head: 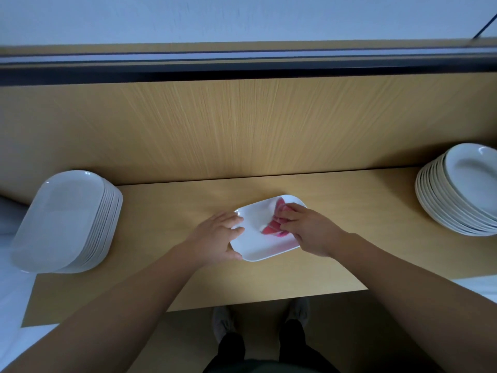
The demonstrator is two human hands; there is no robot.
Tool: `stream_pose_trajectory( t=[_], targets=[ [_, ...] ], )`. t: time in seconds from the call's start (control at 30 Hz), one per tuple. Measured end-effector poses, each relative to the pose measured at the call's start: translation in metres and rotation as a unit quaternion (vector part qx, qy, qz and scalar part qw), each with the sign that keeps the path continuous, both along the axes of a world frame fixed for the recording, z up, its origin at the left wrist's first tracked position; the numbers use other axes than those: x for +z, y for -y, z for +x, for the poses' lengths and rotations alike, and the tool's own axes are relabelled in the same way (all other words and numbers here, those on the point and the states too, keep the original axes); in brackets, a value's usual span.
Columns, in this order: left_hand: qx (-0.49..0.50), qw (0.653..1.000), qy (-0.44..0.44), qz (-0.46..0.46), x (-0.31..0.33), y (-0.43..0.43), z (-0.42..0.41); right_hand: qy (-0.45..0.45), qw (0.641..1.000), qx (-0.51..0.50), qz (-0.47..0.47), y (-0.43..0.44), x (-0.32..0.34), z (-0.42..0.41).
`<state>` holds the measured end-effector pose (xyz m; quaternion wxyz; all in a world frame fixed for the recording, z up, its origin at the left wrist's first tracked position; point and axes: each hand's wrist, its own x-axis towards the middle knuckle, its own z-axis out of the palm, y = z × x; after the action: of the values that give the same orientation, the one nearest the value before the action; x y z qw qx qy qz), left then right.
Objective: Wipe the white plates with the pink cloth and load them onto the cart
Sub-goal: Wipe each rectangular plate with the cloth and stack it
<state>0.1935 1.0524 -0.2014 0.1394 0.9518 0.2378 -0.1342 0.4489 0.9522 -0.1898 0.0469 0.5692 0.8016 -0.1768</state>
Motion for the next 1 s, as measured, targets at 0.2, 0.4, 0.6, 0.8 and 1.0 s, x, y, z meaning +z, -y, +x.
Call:
stream_pose_trajectory(
  t=[0.2, 0.4, 0.6, 0.8, 1.0],
  targets=[
    [-0.010, 0.998, -0.014, -0.055, -0.011, 0.015, 0.012, 0.109, 0.992, 0.064, -0.012, -0.029, -0.023, 0.001],
    [-0.004, 0.995, -0.065, -0.082, -0.017, 0.017, 0.014, 0.185, 0.981, 0.006, -0.049, -0.014, -0.024, 0.006],
    [-0.023, 0.994, -0.087, -0.056, -0.014, 0.021, 0.019, 0.165, 0.979, -0.070, -0.101, 0.002, -0.019, 0.007],
    [-0.042, 0.995, -0.087, -0.031, -0.008, 0.025, 0.022, 0.130, 0.980, -0.089, -0.120, 0.022, -0.018, -0.001],
    [-0.059, 0.992, -0.109, -0.012, -0.010, 0.025, 0.022, 0.096, 0.980, -0.129, -0.121, 0.038, -0.026, -0.012]
  ],
)
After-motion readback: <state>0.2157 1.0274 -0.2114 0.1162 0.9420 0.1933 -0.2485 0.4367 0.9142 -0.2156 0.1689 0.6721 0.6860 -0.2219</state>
